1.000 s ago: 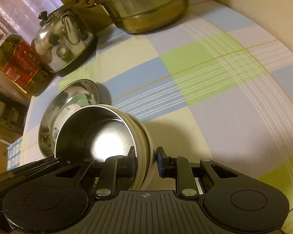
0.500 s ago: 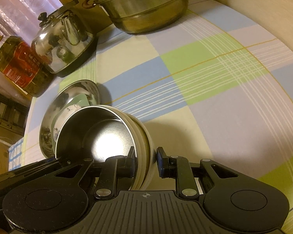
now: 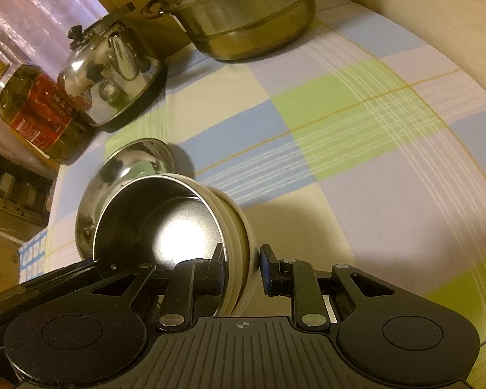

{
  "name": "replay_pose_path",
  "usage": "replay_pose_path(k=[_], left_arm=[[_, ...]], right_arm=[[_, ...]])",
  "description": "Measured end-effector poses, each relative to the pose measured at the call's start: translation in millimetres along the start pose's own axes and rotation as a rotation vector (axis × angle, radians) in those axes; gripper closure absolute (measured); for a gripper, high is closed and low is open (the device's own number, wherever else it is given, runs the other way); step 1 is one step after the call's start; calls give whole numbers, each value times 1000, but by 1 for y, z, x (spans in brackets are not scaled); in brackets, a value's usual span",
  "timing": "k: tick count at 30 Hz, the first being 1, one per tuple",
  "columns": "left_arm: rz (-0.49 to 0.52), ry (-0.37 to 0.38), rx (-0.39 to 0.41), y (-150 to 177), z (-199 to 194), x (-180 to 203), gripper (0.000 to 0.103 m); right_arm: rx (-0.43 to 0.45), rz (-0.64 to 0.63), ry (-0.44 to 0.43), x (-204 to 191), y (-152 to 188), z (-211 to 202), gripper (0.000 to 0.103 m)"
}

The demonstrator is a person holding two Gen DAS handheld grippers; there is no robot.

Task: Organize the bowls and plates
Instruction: 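Lower the bowl stack with both grippers onto the floral saucer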

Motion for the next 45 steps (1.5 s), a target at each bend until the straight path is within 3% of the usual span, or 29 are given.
replay_pose_path(k=[11,26,45], left_arm=[[-64,-58,63,-28,-18,-31,85],[-184,-129,116,-76,-22,-105,85],[-248,-139,56,-74,5,-138,85]], right_arm=[[8,-104,-56,-48,-37,8,81],[-63,-183,-140,-118,-75,57,81],[-143,-191,-118,-135,-82,101,81]])
Point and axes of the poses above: each gripper's, at about its wrist camera, not at the fingertips, and z roughly the way its jaws point, x to its right, y to its underside, the point moved 4 cm from there along z, roughly the way its jaws point, and after that the axes turned 4 degrees about y, right-handed, at the moved point
